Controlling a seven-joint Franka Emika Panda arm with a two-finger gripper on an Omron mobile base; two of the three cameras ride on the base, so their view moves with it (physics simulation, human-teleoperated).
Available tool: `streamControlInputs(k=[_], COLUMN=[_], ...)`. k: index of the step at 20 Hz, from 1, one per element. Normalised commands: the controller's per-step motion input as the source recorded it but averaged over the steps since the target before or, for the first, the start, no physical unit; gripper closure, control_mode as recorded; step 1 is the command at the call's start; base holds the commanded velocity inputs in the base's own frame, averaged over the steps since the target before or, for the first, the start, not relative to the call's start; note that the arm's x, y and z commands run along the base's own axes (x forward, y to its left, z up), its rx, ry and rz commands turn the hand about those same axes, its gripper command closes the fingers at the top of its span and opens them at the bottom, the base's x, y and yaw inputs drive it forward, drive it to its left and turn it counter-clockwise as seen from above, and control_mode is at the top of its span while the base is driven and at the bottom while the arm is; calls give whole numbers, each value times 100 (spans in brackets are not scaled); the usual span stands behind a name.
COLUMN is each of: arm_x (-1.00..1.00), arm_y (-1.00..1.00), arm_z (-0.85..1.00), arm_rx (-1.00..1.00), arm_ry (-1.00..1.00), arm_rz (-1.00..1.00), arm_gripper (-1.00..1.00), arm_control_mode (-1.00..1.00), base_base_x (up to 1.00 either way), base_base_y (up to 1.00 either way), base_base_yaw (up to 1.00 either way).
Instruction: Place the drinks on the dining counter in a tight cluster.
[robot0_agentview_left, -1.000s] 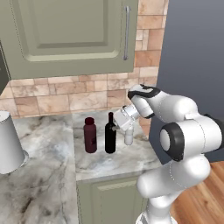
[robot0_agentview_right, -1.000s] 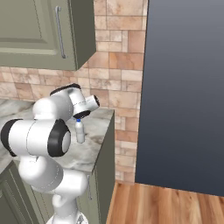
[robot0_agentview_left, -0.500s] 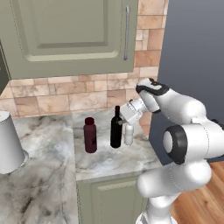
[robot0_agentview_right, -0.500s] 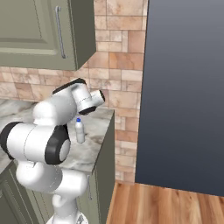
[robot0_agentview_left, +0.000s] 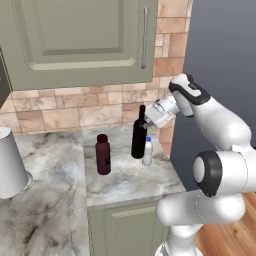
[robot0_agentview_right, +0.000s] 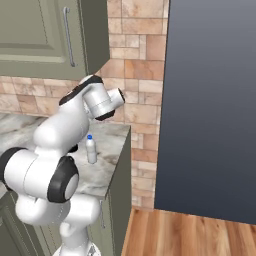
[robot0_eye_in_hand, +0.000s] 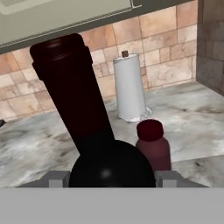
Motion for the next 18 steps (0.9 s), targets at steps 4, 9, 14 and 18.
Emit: streamControlInputs(k=[4, 9, 14, 18], arm_x=[-41, -9, 0, 0], arm_y=[0, 0, 0, 0], arm_z=[0, 1, 0, 0], arm_rx=[2, 0, 0, 0], arm_ry=[-8, -2, 0, 0], arm_rz=[0, 0, 0, 0], arm_gripper=[100, 100, 100, 100], arm_control_mode=[-100, -100, -100, 100], base_base_x=[0, 0, 0, -11], base_base_y=[0, 0, 0, 0], base_base_yaw=[0, 0, 0, 0])
